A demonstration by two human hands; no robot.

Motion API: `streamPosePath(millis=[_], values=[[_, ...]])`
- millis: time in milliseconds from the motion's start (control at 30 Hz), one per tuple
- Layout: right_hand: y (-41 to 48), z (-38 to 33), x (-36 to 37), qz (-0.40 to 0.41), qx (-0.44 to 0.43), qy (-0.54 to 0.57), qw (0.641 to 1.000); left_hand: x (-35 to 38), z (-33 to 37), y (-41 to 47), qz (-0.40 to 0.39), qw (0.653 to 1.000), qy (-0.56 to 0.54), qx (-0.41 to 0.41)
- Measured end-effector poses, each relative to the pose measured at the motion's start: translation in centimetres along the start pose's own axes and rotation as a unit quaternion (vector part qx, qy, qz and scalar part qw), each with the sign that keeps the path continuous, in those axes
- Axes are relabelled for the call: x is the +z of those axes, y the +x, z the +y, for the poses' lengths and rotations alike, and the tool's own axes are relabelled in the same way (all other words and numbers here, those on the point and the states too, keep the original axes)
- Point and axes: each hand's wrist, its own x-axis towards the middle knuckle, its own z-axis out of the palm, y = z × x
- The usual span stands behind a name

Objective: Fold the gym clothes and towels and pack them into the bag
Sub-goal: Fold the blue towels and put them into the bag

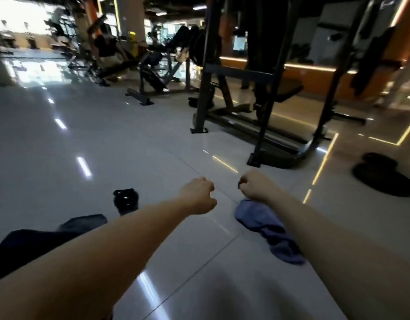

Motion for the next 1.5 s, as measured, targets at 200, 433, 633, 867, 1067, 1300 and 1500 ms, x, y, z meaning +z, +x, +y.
streamPosePath(millis=[200,433,633,867,1067,1300,1500], values=[[1.4,13.3,6.3,-0.095,0.163,0.027,0.982,10.4,5.1,6.7,-0.082,0.992,0.022,0.089],[2.4,23.5,14.6,-0.157,0.195,-0.006,0.968,21.0,8.0,15.0,-0.146,0.98,0.029,0.132],[2.3,27.8,19.1,-0.174,0.163,-0.025,0.971,30.0,9.0,18.7,-0.158,0.981,-0.016,0.11],[4.4,25.5,19.1,-0.022,0.182,-0.019,0.983,31.8,9.4,19.8,-0.086,0.993,-0.047,0.072],[8.6,23.4,14.7,0.019,0.236,-0.007,0.971,28.8,11.1,19.7,-0.041,0.987,-0.15,0.037],[10.4,18.5,2.6,0.159,0.195,0.292,0.923,17.8,13.0,19.7,0.032,0.97,-0.234,0.049],[6.5,11.2,-10.3,0.278,0.143,0.414,0.855,4.3,14.5,16.1,0.055,0.908,-0.413,0.039]])
